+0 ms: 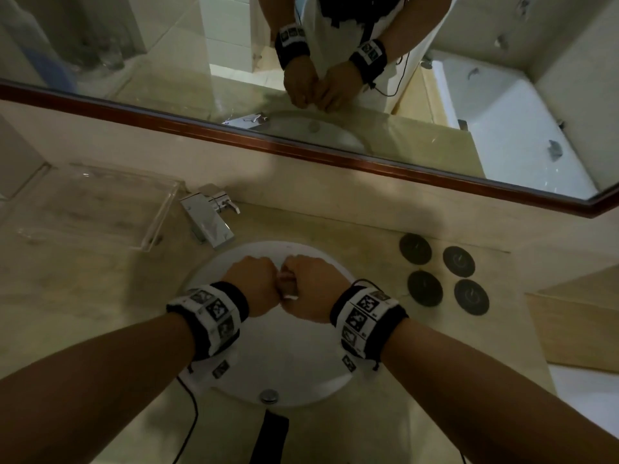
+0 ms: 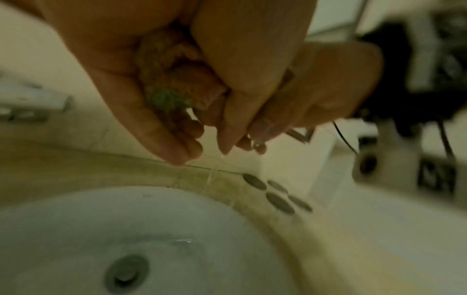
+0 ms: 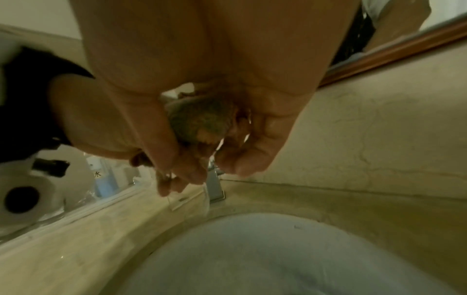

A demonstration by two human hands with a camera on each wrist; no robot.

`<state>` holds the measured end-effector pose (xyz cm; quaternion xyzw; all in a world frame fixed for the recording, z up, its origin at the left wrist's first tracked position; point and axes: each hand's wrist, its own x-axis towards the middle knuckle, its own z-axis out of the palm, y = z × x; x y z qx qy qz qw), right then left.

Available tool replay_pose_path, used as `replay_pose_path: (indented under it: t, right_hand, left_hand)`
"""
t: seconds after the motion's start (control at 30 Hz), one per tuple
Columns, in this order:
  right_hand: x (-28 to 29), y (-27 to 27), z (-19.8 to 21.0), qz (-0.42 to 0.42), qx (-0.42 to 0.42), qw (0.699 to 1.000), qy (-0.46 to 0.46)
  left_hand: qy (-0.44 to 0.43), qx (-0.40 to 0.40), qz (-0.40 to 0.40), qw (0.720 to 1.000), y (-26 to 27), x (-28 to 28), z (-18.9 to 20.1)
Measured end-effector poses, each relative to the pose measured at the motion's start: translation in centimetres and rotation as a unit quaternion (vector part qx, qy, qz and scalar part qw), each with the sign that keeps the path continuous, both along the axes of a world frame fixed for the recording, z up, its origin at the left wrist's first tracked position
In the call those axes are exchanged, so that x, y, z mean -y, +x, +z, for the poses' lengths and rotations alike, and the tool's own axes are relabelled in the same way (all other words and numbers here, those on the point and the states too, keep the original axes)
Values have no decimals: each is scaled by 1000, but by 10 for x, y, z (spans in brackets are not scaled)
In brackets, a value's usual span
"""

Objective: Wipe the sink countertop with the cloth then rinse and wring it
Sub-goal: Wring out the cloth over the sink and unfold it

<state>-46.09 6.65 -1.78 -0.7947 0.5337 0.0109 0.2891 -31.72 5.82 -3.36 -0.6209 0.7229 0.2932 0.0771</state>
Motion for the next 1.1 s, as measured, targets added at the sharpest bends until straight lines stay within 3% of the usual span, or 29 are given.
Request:
replay_pose_path:
  t: [0.07, 0.13, 0.27, 0.4, 0.5, 0.57, 0.63, 0.7, 0.77, 0.87, 0.93, 1.03, 1.1]
  right_hand:
    - [-5, -9, 0, 1, 27, 996, -87]
    - [-11, -17, 3, 49, 34, 980, -191]
    - [-12, -28, -2, 214, -21, 917, -338]
    - [-4, -22, -4, 242, 1, 870, -431]
    - [4, -21, -1, 204, 4, 870, -449]
    - [7, -19, 8, 186, -42, 905, -379]
    - [10, -12, 19, 164, -130, 946, -246]
    - [15, -4, 21, 139, -188, 958, -164]
    - [19, 3, 18, 115, -210, 965, -109]
    - [22, 8, 12, 49, -162, 985, -30]
    - [22, 8, 10, -12, -97, 991, 89]
    - [26, 6, 9, -79, 18, 965, 247]
    - [28, 3, 10, -100, 55, 945, 305]
  left_hand:
    - [93, -100, 92, 986, 4, 5, 0]
    - [175, -208, 156, 950, 8, 8, 5]
    - [278, -344, 137, 886, 4, 4, 25]
    - [325, -350, 88, 874, -6, 0, 39]
    - [329, -331, 57, 883, -11, 1, 43]
    - [307, -295, 79, 901, -16, 3, 43]
    - [235, -195, 68, 950, -24, 8, 38]
    - [147, -98, 26, 984, -28, 12, 31]
    - [72, -14, -25, 997, -28, 12, 26]
    - [-21, 98, -128, 987, -23, 9, 19]
    - [-53, 123, -176, 975, -18, 8, 18]
    - [-83, 114, -224, 964, -11, 8, 18]
    - [-95, 103, -246, 959, -9, 8, 19]
